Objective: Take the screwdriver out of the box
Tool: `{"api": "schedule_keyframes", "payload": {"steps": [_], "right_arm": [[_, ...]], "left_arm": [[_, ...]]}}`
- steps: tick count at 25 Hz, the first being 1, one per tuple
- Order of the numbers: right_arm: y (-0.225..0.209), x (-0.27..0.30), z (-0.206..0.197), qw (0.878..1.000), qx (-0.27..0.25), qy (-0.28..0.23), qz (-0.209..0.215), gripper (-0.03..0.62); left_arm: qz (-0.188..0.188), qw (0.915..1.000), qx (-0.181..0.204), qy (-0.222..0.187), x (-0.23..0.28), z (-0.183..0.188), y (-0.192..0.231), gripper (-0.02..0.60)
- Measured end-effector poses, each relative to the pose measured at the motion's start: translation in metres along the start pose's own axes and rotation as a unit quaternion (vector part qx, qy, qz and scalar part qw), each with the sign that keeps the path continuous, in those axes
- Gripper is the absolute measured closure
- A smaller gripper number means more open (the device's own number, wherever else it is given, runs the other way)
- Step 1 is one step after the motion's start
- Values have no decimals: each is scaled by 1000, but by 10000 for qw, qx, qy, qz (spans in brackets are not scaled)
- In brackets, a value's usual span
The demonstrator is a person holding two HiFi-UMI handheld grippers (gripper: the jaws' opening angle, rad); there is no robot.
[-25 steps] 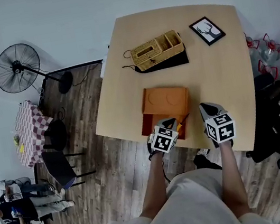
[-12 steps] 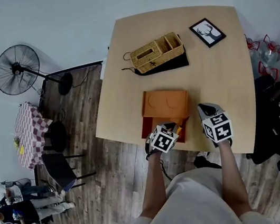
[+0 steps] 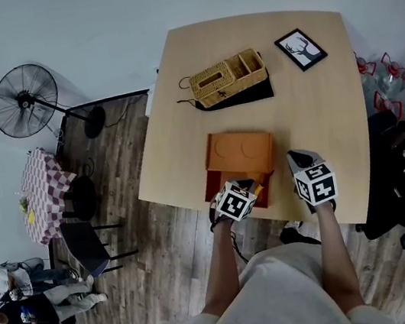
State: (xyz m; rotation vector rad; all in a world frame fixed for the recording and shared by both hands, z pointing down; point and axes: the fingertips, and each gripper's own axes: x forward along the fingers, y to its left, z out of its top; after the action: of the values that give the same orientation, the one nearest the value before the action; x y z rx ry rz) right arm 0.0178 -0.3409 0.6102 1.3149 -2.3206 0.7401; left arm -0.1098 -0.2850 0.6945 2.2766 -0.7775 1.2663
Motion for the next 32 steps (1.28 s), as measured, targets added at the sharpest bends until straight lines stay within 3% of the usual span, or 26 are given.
{"api": "schedule_keyframes", "payload": {"steps": [4, 20, 32], "right_arm": [[-2, 0, 3, 10000, 20, -6, -1, 592], [-6, -5, -11, 9998, 179, 53, 34, 592], [-14, -4, -8, 9996, 270, 50, 59, 592]], "left_arm": [[49, 10000, 35, -72, 2, 1, 7, 523], [-205, 9990, 318, 230, 15, -11, -20, 420], [-183, 9978, 426, 479, 21, -15, -23, 420]]}}
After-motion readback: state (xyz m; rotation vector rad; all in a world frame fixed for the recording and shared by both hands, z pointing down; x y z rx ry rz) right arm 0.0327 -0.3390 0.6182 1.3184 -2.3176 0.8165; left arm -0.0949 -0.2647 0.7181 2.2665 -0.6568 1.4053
